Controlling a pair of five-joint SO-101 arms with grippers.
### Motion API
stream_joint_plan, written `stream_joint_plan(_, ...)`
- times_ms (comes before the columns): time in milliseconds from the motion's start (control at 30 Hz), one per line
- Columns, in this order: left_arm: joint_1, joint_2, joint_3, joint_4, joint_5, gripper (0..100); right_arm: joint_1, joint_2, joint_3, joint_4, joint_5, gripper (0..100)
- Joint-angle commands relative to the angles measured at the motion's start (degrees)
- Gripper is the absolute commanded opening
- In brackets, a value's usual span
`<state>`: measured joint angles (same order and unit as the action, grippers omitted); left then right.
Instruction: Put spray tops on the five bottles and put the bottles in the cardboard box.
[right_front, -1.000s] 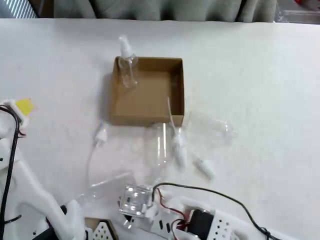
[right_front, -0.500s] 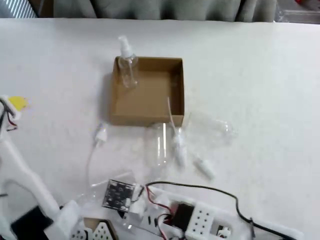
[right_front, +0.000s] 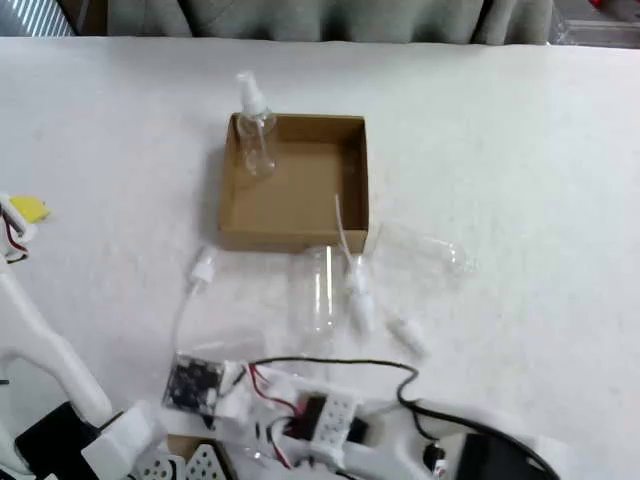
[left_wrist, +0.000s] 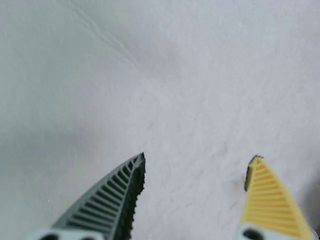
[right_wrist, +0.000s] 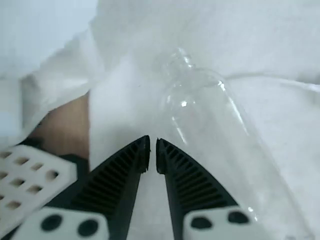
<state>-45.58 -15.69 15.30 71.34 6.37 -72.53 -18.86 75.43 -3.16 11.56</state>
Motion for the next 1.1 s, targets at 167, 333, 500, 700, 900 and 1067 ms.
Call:
stream_joint_plan(167, -0.3, -0.3, -4.0, 5.5, -0.4, 31, 8.6, 9.0, -10.6, -2.7, 0.0, 1.5)
stream_joint_plan(333, 0.0, -0.3, -4.0, 7.6, -0.4, 31, 12.6, 12.0, -13.6, -5.7, -3.2, 1.5)
stream_joint_plan(500, 3.7, -0.4, -3.8, 11.6, -0.6, 31, 15.3, 14.5, -12.3, -17.6, -9.1, 1.5)
stream_joint_plan(700, 6.1, -0.4, -3.5, 13.6, -0.5, 31, 18.2, 20.0, -12.6, -26.9, -9.2, 1.5)
stream_joint_plan(900, 10.9, -0.4, -3.5, 15.6, -0.4, 31, 18.2, 27.6, -12.8, -38.1, -8.9, 1.5)
stream_joint_plan(1067, 17.5, -0.6, -2.3, 18.6, -0.3, 31, 18.7, 29.2, -12.5, -41.5, -8.8, 1.5)
